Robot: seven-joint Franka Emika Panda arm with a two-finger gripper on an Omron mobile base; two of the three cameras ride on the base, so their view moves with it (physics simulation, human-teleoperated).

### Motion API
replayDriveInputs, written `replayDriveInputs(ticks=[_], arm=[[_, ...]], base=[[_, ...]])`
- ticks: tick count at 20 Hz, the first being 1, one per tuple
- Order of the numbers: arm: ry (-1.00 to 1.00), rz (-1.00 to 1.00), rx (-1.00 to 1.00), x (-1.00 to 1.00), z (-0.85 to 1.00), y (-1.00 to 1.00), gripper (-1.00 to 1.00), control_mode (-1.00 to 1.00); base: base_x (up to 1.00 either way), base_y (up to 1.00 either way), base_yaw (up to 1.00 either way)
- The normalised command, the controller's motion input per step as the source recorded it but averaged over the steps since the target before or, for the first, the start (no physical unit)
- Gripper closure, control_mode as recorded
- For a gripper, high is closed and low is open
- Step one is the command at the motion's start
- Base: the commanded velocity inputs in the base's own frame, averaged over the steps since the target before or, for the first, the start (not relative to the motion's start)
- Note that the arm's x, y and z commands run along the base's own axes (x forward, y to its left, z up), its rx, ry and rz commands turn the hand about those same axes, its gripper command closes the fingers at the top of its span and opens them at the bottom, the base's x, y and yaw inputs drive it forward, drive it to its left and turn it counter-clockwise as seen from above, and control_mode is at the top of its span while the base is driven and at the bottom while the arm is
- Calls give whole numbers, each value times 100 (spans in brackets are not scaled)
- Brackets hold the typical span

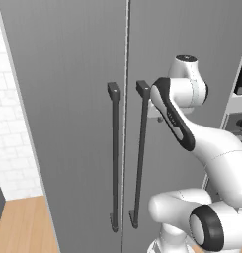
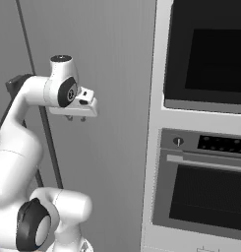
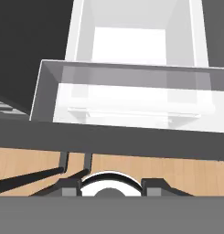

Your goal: Take the strawberry from the fridge and place it on top of the pancake, located on the dining counter.

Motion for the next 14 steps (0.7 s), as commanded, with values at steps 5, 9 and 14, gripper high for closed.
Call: replayDriveInputs(ticks=[5, 9, 14], arm=[[0, 0, 9, 11, 11, -20, -100, -100], [0, -2, 11, 5, 17, -17, -100, -100], [0, 0, 2, 0, 0, -5, -100, -100]], base=[[0, 0, 0], [0, 0, 0], [0, 0, 0]])
